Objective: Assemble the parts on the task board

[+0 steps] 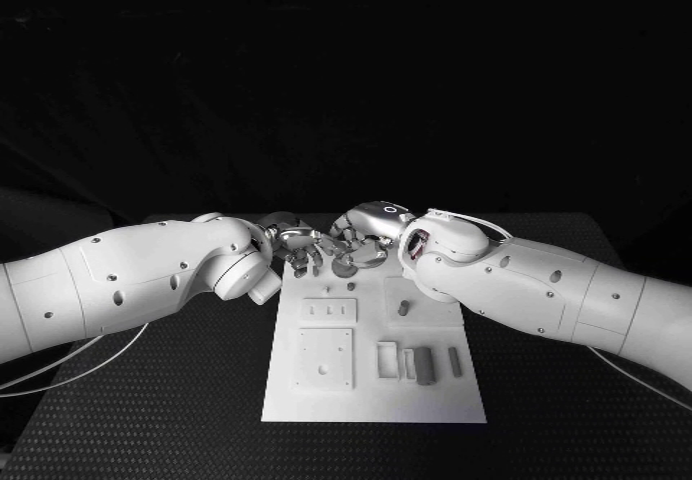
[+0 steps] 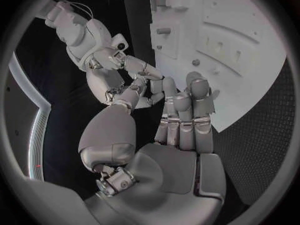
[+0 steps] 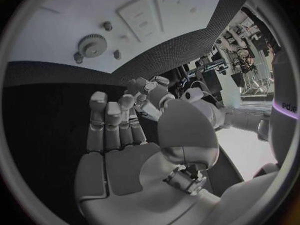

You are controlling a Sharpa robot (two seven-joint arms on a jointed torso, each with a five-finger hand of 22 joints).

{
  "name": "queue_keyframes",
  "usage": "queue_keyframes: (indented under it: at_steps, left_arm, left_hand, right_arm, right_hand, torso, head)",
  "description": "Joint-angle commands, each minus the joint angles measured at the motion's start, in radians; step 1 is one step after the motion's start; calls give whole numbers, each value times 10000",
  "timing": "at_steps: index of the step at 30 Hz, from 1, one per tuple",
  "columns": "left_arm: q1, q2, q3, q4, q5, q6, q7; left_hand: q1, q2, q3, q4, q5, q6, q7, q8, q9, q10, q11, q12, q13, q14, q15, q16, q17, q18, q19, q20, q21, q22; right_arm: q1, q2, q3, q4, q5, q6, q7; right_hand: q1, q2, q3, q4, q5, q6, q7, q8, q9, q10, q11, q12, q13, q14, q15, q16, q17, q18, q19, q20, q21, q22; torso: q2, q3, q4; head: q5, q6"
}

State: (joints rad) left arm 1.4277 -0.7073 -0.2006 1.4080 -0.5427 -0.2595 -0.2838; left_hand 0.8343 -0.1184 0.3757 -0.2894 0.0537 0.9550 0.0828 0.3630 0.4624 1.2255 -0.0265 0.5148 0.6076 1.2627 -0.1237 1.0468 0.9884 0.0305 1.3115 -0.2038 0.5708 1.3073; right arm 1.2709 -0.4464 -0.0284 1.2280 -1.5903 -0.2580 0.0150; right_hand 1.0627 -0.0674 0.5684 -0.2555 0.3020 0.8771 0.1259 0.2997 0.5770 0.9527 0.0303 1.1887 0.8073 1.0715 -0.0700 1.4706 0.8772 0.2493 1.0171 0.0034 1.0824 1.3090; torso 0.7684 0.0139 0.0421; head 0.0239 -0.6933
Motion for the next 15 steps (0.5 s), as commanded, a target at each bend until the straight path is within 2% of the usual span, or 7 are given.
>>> queue_keyframes:
  at_steps: [1,6,11,15]
  left_arm:
    - [10,40,5,-4,-33,135,-50]
    - [10,48,5,-24,-32,135,-131]
    - [10,58,5,-43,-28,160,-127]
    - [10,84,5,-89,27,146,-105]
  left_hand:
    - [70,54,22,8,-49,970,37,31,8,-37,72,61,-11,18,-44,61,-22,804,15,-67,79,242]
    - [90,58,2,13,-50,939,49,0,-1,-74,81,36,-37,25,-37,106,-48,794,16,-80,109,240]
    - [79,72,-9,25,-49,941,51,-5,-1,-73,84,33,-46,31,-35,127,-61,788,20,-86,123,238]
    - [103,185,7,26,-49,961,45,-9,3,-52,78,41,-62,29,-39,167,-96,781,16,-103,147,234]
  right_arm:
    - [-5,19,0,18,-126,77,-45]
    - [-6,33,0,43,-130,70,-53]
    - [-11,38,0,75,-132,88,-59]
    - [-18,55,0,104,-132,116,-67]
  right_hand:
    - [-10,-8,1,63,12,215,135,41,18,54,-13,23,-10,2,-46,56,-11,125,0,-35,27,103]
    - [-18,-6,-2,66,10,220,134,40,20,59,-14,24,-11,8,-48,56,-13,125,5,-37,28,102]
    - [-27,-5,-5,72,9,225,132,39,21,64,-16,24,-13,13,-50,55,-16,125,9,-39,28,101]
    - [-36,-8,-9,77,8,238,127,42,26,72,-20,24,-15,20,-53,55,-19,125,16,-42,29,100]
  torso:
    - [0,-1,1]
    - [-1,4,-2]
    - [2,3,-4]
    - [3,0,-7]
  head:
    - [-5,-1]
    - [-1,4]
    - [-62,-40]
    - [-48,-43]
